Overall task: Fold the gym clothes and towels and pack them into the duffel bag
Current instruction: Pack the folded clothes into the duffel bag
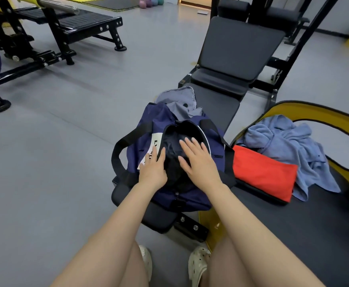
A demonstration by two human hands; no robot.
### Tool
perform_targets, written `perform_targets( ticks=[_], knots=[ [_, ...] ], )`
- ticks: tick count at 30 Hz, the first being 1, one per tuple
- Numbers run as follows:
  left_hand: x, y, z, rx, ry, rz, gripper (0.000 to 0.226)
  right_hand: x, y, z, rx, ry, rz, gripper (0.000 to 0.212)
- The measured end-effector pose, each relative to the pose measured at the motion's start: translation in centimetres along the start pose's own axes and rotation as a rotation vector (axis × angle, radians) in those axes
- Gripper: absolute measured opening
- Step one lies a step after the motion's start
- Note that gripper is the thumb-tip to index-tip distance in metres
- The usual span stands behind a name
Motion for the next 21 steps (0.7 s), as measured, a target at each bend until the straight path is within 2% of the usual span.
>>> perform_targets(
  ticks=[3,13,16,21],
  knots=[
    [-0.3,-0.3,-0.5,-0.075,0.037,0.066,0.072,0.8,1.7,-3.2,-0.015,-0.102,-0.048,0.052],
    [0.0,-1.1,-2.0,-0.192,0.088,-0.024,0.066,5.1,1.8,-14.9,-0.177,-0.604,-0.094,0.049],
    [-0.2,-1.1,-2.1,-0.206,0.091,-0.029,0.066,6.0,0.5,-17.7,-0.098,-0.667,0.035,0.053],
    [-0.3,-1.2,-2.2,-0.217,0.092,-0.04,0.066,7.6,-2.6,-20.2,0.134,-0.665,0.398,0.075]
  ],
)
Point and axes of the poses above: each hand's wrist, its own x-axis away from the middle knuckle, its own y-axis out of the back of the hand, z = x × y, the point moved 4 cm from there along -x, towards the middle knuckle
